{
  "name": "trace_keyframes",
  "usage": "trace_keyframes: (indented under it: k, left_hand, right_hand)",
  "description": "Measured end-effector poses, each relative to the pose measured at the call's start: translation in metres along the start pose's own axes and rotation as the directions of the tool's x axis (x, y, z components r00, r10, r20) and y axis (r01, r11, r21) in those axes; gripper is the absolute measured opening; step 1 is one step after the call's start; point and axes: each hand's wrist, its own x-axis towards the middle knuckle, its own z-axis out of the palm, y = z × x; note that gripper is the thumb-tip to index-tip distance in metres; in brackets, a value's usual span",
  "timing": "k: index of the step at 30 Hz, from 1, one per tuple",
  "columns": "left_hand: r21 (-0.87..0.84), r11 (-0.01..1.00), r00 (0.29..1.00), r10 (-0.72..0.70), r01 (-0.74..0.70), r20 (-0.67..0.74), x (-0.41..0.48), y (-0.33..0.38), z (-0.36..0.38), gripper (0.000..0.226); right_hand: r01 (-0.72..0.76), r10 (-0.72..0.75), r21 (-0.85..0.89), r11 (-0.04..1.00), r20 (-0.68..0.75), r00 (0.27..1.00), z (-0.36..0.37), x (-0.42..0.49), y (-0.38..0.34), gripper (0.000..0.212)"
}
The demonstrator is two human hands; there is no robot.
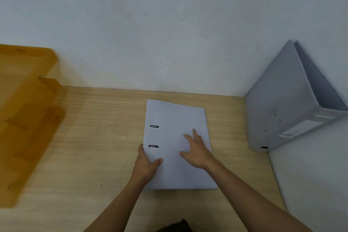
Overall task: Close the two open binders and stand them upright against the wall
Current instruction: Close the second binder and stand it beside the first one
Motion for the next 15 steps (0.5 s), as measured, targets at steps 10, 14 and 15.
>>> trace_keyframes:
  k: [10,14,15]
  left_hand:
    - [-0.203,0.959,0.980,-0.198,0.199,0.022,0.015,-0.003,-0.004,0.096]
    - [-0.443,0.786,0.902,-0.363,0.431,0.233,0.014,0.016,-0.010,0.067]
    - [-0.464,0.749,0.880,-0.377,0.473,0.289,0.014,0.016,-0.008,0.077]
  right_hand:
    - [-0.078,0.048,0.179,0.981,0.168,0.985,0.024,-0.005,0.018,0.073]
    - [-0.109,0.079,0.222,0.969,0.141,0.987,0.018,-0.009,0.017,0.074]
    - [-0.113,0.087,0.236,0.965,0.118,0.989,0.015,-0.011,0.019,0.074]
